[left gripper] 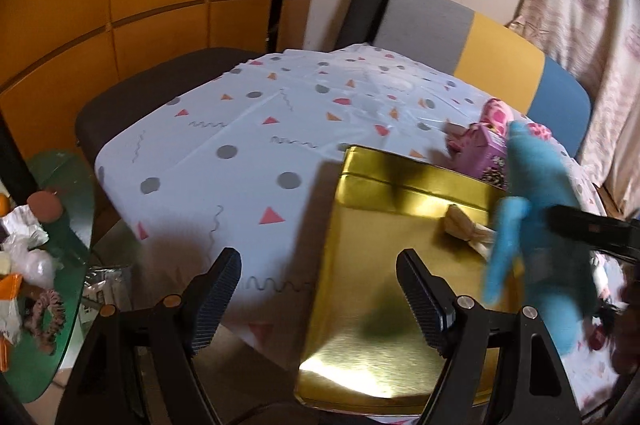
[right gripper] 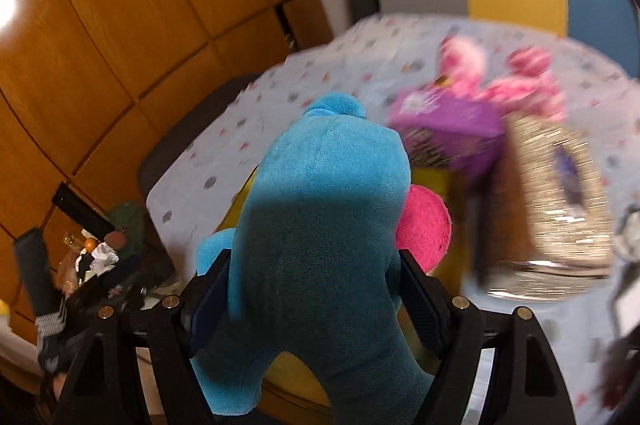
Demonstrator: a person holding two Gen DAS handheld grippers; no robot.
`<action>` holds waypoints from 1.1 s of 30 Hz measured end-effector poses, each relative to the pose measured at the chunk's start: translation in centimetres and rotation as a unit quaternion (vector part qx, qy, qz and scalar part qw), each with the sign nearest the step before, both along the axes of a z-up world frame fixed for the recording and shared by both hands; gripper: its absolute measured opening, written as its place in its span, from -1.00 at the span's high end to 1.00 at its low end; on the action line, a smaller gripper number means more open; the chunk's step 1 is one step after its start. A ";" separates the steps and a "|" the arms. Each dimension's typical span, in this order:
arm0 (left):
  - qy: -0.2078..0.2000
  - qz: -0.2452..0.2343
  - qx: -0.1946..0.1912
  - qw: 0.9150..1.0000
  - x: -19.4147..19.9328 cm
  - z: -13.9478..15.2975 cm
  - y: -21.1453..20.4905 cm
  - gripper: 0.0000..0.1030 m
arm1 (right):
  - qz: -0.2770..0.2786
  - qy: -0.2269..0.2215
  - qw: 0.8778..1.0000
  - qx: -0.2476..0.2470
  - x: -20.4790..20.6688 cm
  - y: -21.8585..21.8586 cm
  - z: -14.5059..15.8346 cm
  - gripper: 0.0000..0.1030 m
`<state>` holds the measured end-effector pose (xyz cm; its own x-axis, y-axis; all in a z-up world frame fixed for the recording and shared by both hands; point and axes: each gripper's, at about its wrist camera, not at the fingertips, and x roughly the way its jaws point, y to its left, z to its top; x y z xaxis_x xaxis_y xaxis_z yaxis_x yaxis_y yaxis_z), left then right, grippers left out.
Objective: Organize soft objects
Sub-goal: 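Carry the blue plush with the right gripper into the gold tray and release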
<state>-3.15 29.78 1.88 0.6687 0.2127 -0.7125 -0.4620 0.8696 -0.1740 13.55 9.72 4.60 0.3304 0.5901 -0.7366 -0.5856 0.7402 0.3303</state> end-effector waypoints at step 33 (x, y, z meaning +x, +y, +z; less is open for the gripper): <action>-0.010 0.004 0.002 1.000 -0.9 0.7 -0.3 -0.61 | 0.005 -0.037 0.999 -0.013 1.7 5.0 -2.0 -0.99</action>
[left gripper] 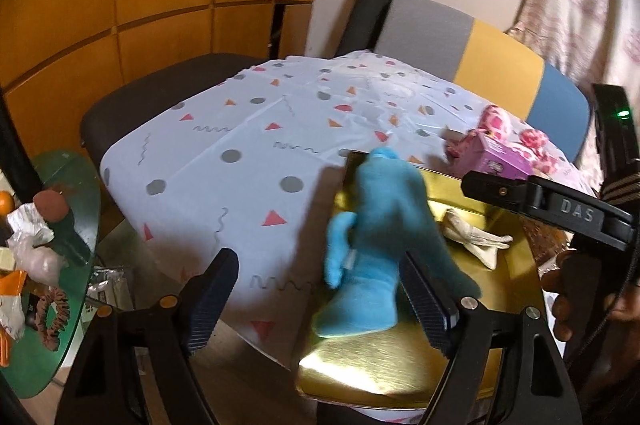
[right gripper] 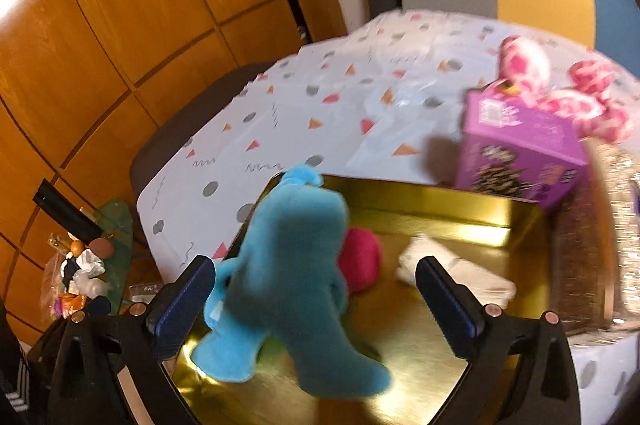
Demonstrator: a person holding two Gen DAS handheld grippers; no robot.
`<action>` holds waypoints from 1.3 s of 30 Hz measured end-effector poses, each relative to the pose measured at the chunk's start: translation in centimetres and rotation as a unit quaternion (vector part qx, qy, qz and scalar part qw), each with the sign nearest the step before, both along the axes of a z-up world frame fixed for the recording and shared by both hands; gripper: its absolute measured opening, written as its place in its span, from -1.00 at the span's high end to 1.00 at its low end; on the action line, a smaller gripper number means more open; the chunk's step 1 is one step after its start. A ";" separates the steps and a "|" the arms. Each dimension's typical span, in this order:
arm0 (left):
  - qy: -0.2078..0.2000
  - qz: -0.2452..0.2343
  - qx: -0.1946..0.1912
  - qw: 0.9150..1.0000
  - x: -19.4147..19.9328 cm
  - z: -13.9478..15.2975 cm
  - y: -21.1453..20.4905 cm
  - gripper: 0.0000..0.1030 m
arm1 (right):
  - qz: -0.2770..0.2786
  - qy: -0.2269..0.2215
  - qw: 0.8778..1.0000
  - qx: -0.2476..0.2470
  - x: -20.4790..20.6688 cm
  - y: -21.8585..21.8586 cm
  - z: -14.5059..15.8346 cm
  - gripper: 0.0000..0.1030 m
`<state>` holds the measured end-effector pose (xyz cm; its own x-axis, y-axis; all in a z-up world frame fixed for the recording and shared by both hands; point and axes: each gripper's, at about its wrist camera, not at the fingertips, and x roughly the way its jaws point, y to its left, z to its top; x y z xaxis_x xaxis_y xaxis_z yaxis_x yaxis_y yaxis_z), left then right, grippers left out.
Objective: Organize soft objects
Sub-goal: 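Carry the blue plush with the right gripper into the gold tray and release, then grasp the blue Tempo tissue pack with the right gripper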
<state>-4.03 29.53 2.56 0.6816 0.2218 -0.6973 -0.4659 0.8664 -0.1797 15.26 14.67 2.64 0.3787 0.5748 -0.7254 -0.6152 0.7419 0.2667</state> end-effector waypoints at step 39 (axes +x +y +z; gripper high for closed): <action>-0.014 -0.316 0.093 0.944 9.4 4.7 -23.1 -0.62 | -0.437 -0.071 0.896 -0.028 2.5 -43.0 0.4 -0.99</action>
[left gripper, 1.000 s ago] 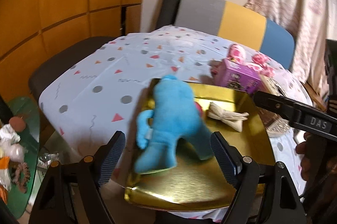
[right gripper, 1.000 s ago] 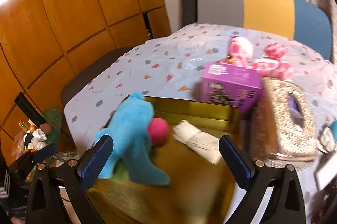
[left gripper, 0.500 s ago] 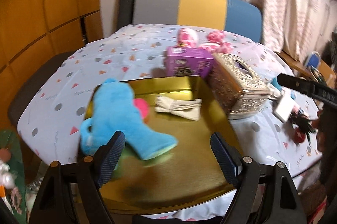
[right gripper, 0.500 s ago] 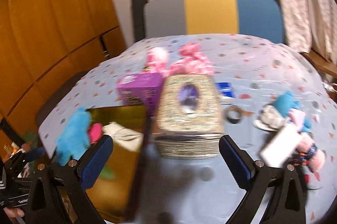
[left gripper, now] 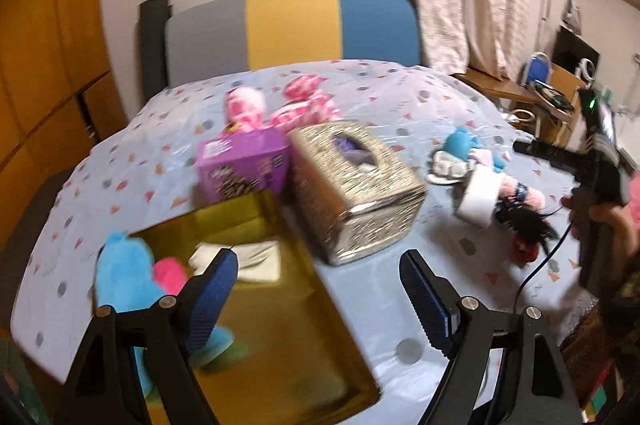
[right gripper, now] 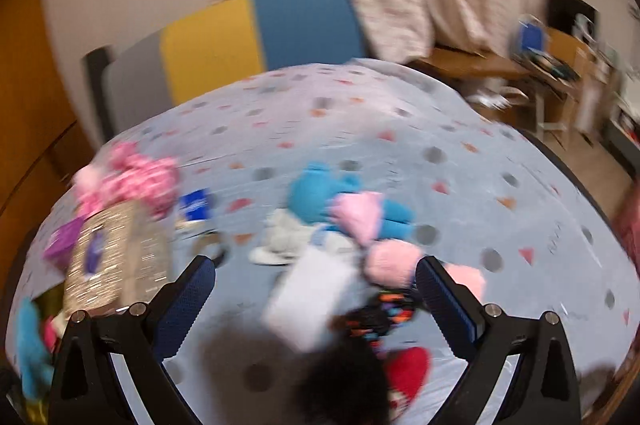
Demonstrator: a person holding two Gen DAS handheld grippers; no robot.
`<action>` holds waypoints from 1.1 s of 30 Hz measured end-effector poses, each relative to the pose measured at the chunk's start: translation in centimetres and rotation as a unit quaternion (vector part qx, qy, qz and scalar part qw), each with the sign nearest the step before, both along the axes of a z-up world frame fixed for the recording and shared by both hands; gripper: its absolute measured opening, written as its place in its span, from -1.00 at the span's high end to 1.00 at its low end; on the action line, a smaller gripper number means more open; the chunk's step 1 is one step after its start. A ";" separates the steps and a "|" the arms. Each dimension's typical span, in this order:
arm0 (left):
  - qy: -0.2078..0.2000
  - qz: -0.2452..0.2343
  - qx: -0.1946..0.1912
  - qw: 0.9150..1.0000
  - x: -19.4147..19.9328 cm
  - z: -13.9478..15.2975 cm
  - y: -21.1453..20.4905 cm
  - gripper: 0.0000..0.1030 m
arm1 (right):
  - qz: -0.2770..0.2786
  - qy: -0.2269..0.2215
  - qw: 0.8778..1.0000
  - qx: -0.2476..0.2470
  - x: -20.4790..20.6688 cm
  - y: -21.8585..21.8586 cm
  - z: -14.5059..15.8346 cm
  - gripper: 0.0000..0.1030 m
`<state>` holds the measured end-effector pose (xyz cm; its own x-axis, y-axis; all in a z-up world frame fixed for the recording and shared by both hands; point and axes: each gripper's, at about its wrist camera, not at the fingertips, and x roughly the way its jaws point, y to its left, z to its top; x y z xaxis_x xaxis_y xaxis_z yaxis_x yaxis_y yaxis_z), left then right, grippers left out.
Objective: Organize soft objects
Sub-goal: 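Grasp the blue Tempo tissue pack with the right gripper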
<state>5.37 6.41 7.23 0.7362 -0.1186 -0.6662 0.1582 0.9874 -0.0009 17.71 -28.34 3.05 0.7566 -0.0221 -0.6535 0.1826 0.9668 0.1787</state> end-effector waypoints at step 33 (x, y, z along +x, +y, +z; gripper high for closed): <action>0.110 -0.120 -0.059 0.985 4.0 -7.4 -8.2 -0.62 | 0.239 0.194 0.947 0.093 23.6 12.0 -6.6 -0.42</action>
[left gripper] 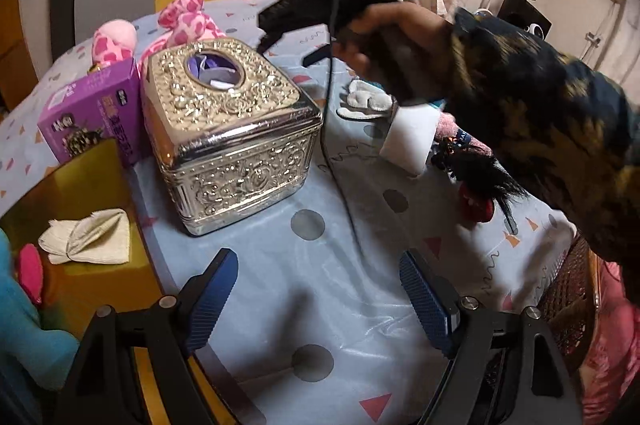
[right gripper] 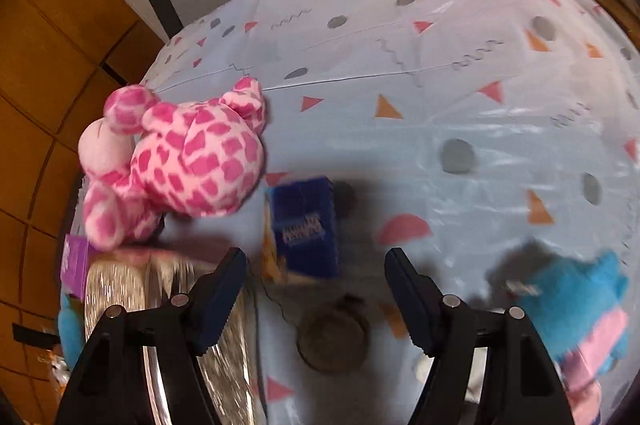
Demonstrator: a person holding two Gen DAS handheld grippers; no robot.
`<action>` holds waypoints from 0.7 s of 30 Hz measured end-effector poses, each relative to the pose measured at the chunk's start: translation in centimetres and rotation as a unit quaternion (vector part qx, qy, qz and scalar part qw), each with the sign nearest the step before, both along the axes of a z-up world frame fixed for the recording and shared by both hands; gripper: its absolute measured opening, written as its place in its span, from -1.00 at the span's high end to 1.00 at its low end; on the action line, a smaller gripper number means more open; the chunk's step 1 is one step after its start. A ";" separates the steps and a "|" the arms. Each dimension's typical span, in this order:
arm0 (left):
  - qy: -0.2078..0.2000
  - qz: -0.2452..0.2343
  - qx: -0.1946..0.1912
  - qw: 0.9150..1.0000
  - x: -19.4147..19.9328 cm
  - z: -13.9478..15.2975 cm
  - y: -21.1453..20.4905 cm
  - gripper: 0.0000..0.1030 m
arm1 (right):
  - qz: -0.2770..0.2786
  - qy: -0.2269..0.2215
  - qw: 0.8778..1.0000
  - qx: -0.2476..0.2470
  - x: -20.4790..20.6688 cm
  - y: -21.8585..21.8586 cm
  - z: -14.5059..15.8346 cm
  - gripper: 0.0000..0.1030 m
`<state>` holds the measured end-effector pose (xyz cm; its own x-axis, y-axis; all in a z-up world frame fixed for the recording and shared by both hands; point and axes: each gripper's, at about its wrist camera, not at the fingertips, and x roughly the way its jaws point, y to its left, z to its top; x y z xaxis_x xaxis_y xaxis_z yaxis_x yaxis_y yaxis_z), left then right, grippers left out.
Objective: Organize soft objects
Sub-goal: 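Grasp the blue Tempo tissue pack with the right gripper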
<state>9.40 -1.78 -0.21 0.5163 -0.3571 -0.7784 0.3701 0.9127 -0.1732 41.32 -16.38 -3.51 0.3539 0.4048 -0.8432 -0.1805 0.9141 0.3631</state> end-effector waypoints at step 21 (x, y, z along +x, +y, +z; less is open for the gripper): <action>0.029 0.020 -0.024 0.999 1.4 -1.2 1.0 -0.60 | 0.039 0.054 0.988 -0.142 1.4 0.9 -3.0 0.01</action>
<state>10.76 -0.73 -1.38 0.4856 -0.3745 -0.7899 0.3224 0.9166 -0.2364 42.75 -15.51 -6.54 0.2327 0.1696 -0.9576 -0.2294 0.9665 0.1154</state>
